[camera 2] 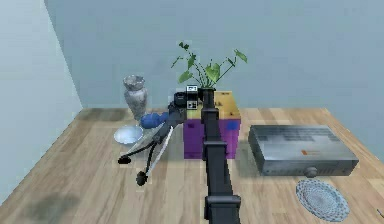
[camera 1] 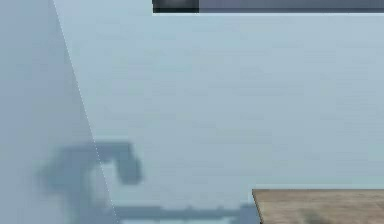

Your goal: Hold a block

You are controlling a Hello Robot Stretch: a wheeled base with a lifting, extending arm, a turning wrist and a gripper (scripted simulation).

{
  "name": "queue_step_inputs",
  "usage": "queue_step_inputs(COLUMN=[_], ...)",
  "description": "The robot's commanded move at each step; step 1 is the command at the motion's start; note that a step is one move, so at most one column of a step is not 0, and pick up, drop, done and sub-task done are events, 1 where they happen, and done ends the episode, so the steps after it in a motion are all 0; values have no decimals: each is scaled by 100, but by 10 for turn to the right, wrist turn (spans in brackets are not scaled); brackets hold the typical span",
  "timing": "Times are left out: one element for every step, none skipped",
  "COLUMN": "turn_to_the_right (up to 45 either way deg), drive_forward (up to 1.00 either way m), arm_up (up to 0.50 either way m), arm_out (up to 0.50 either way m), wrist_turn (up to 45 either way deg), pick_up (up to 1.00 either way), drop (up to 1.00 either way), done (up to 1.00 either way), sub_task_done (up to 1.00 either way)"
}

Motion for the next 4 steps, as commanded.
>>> queue_step_inputs(turn_to_the_right=[0, 0, 0, 0], drive_forward=[0, 0, 0, 0], arm_up=[0, 0, 0, -30], arm_out=[0, 0, 0, 0], wrist_turn=[450, 450, 420, 0], pick_up=[0, 0, 0, 0], drop=[0, 0, 0, 0], done=[0, 0, 0, 0], sub_task_done=[0, 0, 0, 0])
